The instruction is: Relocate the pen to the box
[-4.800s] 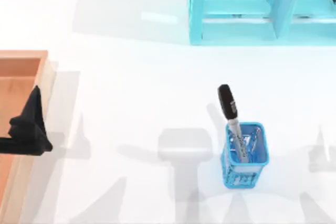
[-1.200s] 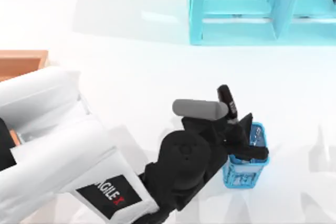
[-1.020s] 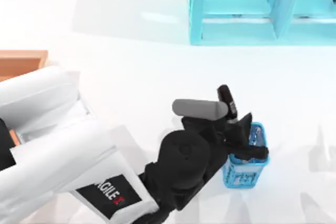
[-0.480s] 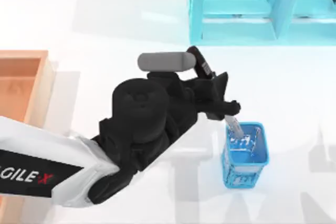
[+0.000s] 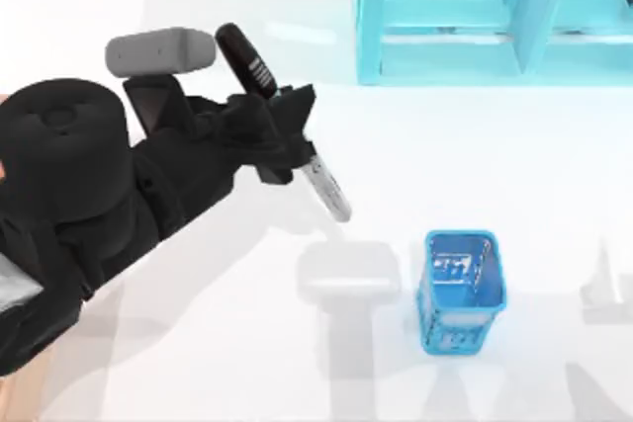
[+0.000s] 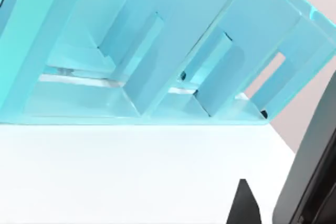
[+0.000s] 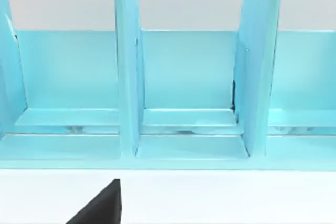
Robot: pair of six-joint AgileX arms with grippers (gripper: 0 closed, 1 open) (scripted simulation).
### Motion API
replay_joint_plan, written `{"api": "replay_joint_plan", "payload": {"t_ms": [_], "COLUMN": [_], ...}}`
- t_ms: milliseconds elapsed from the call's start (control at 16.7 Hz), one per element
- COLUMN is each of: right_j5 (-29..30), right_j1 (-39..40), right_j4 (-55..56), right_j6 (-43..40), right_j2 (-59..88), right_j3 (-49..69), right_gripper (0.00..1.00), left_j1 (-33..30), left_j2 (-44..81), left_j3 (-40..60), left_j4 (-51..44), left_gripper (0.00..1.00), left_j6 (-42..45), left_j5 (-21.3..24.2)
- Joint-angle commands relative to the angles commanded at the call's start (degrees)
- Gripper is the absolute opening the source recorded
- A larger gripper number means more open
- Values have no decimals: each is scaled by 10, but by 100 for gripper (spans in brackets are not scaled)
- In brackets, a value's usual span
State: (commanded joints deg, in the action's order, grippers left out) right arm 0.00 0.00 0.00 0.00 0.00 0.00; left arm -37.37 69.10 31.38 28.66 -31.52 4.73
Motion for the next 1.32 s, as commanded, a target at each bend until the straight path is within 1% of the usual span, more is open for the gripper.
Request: {"api": "replay_joint_plan", "payload": {"t_ms": [180, 480, 540, 660, 720, 840, 960, 1140, 1320], "right_j5": [0, 0, 0, 0, 0, 0, 0, 0, 0], "right_j1": [0, 0, 0, 0, 0, 0, 0, 0, 0], "right_j4": [0, 0, 0, 0, 0, 0, 0, 0, 0], "right_j6": [0, 0, 0, 0, 0, 0, 0, 0, 0], "right_j2": [0, 0, 0, 0, 0, 0, 0, 0, 0], "right_j3": [0, 0, 0, 0, 0, 0, 0, 0, 0], "right_gripper": [100, 100, 100, 100, 100, 100, 100, 100, 100], "left_j1": [16, 14, 20, 49, 73, 137, 217, 351, 484], "left_j2": [-31, -29, -26, -11, 2, 34, 73, 135, 196], "left_j3": [-7, -5, -2, 10, 20, 42, 66, 104, 140], "left_j4": [-31, -29, -24, 1, 21, 69, 126, 222, 323], "left_gripper": [0, 0, 0, 0, 0, 0, 0, 0, 0], "left_j6": [1, 2, 3, 5, 7, 10, 12, 11, 1], "left_j5": [16, 15, 21, 51, 75, 142, 233, 406, 605]}}
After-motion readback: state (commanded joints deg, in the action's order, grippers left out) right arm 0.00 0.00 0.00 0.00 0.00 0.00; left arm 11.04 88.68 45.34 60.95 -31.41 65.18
